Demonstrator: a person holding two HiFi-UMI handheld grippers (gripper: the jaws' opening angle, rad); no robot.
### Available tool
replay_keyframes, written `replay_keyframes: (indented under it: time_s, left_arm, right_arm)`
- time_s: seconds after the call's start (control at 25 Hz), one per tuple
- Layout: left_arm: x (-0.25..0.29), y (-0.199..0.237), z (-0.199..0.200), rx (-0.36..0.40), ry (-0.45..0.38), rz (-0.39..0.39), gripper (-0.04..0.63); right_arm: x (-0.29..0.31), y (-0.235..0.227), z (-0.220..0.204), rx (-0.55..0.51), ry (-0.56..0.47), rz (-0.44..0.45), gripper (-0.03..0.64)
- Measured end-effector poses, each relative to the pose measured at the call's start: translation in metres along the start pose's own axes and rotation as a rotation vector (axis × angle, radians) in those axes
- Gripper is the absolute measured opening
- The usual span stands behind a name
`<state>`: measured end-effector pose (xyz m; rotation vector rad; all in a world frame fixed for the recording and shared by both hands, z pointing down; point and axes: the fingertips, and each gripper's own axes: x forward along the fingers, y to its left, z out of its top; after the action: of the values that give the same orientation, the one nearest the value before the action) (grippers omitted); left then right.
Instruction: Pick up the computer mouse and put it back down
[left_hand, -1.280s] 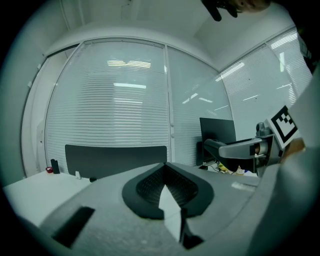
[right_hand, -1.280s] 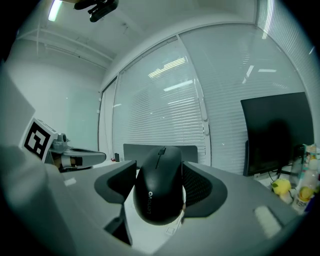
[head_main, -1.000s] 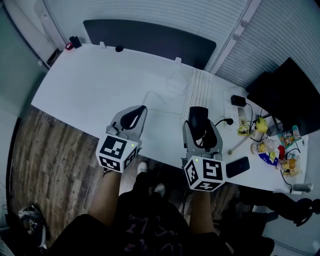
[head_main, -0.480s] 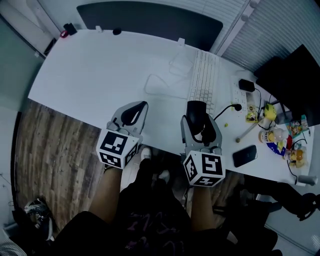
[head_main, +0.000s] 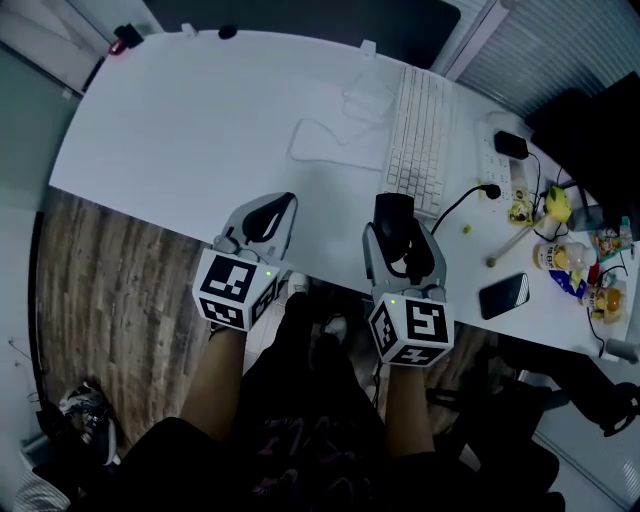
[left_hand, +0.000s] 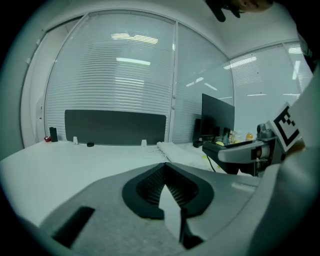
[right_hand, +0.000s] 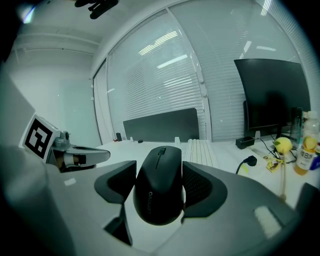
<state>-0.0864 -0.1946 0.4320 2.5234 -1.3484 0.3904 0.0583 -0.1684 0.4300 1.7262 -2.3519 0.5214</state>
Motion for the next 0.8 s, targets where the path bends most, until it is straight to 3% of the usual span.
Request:
replay_keyframes:
  time_s: [0.8]
  left_arm:
    - [0.024,0.005,-0.089,-0.072,0.149,-0.033,0.002]
  right_arm:
    - [0.024,-0.001,-0.108,0.083,0.205,-0.02,0.298]
